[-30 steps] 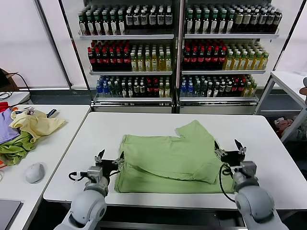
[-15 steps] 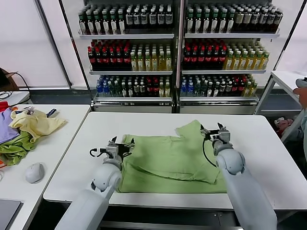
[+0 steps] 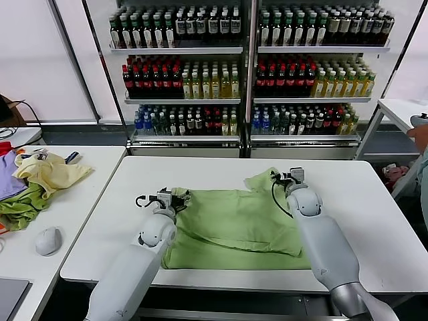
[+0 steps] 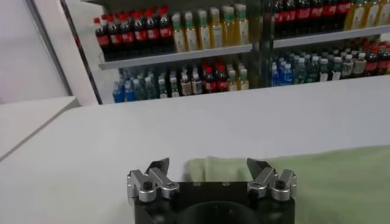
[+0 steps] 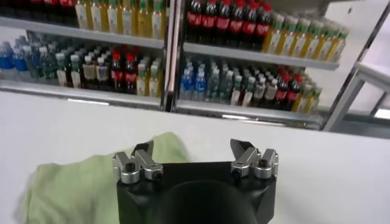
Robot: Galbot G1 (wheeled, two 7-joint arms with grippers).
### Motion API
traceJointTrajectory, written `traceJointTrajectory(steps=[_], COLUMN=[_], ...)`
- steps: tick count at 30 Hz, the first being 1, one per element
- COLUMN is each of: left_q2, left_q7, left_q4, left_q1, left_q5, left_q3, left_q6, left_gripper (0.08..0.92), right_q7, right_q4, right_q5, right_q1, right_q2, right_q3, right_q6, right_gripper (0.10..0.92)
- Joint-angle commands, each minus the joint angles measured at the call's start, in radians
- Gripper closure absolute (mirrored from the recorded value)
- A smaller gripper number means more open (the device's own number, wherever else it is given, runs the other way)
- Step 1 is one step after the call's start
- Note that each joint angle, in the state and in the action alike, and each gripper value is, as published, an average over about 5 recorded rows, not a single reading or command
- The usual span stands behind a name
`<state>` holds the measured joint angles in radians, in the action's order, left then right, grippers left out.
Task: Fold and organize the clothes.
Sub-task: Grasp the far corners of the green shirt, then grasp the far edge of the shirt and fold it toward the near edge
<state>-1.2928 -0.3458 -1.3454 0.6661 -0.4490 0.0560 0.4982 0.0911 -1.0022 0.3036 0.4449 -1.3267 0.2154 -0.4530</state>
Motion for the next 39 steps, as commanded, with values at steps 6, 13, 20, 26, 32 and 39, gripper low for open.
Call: traceJointTrajectory(steps=[6, 13, 20, 26, 32, 39], left_q2=[0.003, 0.014, 0.031, 0.056, 0.091, 0.124], left_q7=[0.012, 0.016, 0.021, 0.028, 0.037, 0.044], left_q4=[0.042, 0.018, -0.059, -0.176, -0.324, -0.474], left_q1=[-0.026, -0.005, 0.034, 0.090, 0.165, 0.272], left_q5=[-0.068, -0.093, -0.133, -0.168, -0.207, -0.234], left_q3=[-0.023, -0.024, -0.011, 0.019, 0.053, 0.092], left_q6=[0.015, 0.015, -0.032, -0.097, -0.141, -0.131], left_gripper=[0.332, 0.540, 0.748, 0.895, 0.911, 0.911], right_q7=[-0.043, -0.066, -0.067, -0.058, -0.046, -0.029], right_q4=[0.119, 0.086, -0.053, -0.266, -0.470, -0.667], right_q5=[0.042, 0.071, 0.112, 0.162, 0.222, 0.246], right_q1=[-0.044, -0.019, 0.048, 0.140, 0.248, 0.368], right_q2=[-0.029, -0.022, 0.015, 0.069, 0.123, 0.170], right_q3=[-0.017, -0.016, -0.013, 0.012, 0.068, 0.140], right_q6=[-0.028, -0.041, 0.000, 0.036, 0.034, 0.026], right_gripper=[0.413, 0.612, 0.811, 0.906, 0.906, 0.906])
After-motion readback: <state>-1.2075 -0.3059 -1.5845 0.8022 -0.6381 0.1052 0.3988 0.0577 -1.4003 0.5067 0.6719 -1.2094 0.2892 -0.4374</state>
